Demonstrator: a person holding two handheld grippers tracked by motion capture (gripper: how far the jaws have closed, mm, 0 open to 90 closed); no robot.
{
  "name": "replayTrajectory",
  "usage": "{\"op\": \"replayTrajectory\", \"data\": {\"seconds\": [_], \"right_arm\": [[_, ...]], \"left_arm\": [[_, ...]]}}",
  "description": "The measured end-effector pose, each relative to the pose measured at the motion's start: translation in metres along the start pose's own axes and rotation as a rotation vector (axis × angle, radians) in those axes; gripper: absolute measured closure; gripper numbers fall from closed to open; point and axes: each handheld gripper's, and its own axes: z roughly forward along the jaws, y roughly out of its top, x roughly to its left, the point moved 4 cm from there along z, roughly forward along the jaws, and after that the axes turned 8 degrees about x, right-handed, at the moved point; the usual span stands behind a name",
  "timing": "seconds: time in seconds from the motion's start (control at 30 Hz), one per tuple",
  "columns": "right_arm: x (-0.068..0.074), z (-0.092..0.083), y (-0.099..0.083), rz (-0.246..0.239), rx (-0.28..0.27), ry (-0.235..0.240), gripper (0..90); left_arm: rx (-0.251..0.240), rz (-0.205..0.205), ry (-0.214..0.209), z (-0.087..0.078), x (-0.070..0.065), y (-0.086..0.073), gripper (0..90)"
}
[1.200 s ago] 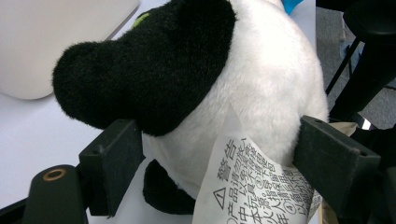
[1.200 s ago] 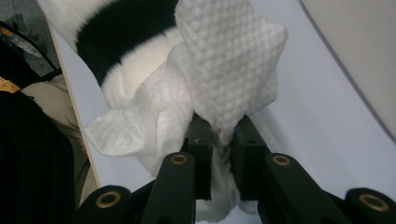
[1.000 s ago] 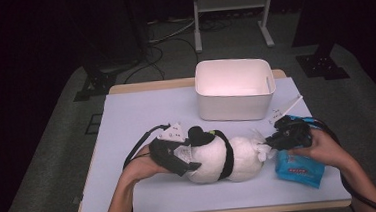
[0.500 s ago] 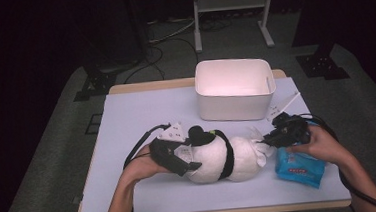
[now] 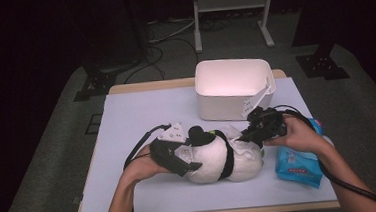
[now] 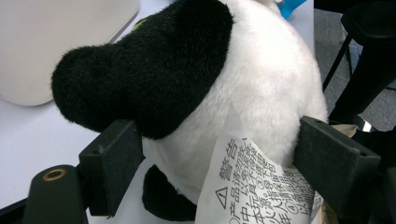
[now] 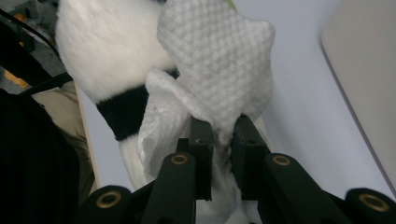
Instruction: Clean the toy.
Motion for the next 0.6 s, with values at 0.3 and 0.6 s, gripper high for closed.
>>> {"op": "replayTrajectory", "data": {"seconds": [0.3, 0.6], "right_arm": [[0.008, 0.011, 0.023, -0.047, 0.025, 0.022, 79.6], [0.012, 0.004, 0.040, -0.078, 0.027, 0.013, 79.6]], "left_arm": [[0.011, 0.014, 0.010, 0.000, -0.001, 0.001, 17.3], [0.002, 0.020, 0.010, 0.000, -0.004, 0.003, 17.3]]}}
